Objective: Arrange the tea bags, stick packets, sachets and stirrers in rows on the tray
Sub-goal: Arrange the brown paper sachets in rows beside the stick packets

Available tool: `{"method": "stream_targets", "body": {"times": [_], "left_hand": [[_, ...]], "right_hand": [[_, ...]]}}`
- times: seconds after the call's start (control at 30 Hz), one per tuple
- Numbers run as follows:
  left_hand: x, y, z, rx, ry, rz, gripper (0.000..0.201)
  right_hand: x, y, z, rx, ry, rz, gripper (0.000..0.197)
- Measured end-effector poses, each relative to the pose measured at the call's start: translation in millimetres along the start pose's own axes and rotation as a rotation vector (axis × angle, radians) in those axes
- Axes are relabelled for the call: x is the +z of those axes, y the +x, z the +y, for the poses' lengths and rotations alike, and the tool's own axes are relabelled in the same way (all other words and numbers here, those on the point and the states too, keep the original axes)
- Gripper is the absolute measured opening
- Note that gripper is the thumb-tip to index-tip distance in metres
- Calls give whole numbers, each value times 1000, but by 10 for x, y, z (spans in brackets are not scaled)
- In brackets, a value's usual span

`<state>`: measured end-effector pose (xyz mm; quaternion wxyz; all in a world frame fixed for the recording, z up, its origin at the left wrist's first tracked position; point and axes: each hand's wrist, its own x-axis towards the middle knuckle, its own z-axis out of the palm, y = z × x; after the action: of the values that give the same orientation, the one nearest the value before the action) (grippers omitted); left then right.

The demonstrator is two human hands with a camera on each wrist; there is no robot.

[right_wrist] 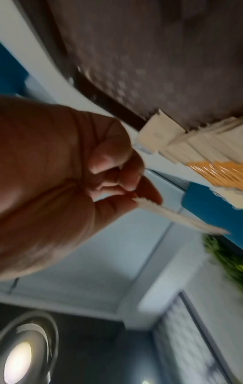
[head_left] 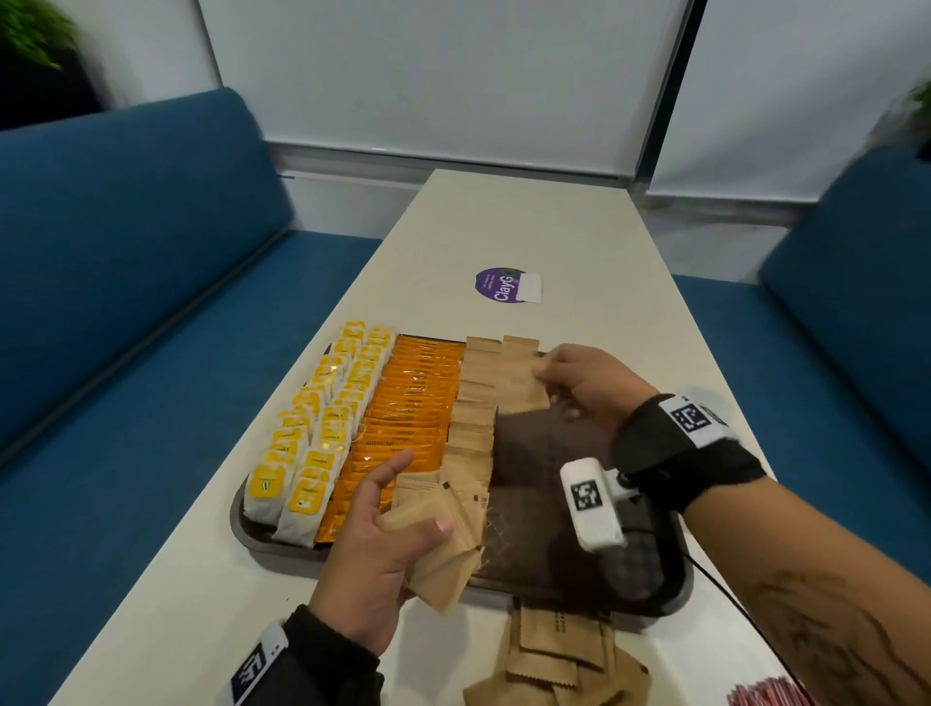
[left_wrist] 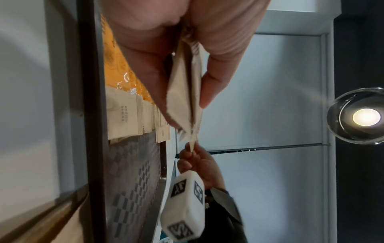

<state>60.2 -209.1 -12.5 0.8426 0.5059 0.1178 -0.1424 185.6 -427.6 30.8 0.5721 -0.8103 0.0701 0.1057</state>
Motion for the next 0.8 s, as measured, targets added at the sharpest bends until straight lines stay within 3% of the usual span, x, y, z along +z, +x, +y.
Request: {"method": "stream_targets", "body": {"times": [0.13,0.2,0.3,0.37,0.67,0.73,0.8], "left_hand": [[106,30,-7,-49,21,-50,63],[179,23,-15,-54,33,-71,64],[250,8,-30,-54,24,-99,61],[251,-7,-45,-60,8,-114,61],[208,-54,-56,-90,-32,-128,69],[246,-52,-70,-68,-32,-115,67],[283,-52,-72,-21,-45,-63,62]], "right_hand": [[185,-434,-238,-173,-267,-425,17],[263,-573,-323,-225,-437,-498,16],[352,-685,-356,-397,-774,-446,8],[355,-737,-349,-456,-811,-451,10],[345,-856,-294,-478,-663,-491,6],[392,-846,-251,-463,-567,-388,8],[404,-842,-182,-385,-285,-166,20]]}}
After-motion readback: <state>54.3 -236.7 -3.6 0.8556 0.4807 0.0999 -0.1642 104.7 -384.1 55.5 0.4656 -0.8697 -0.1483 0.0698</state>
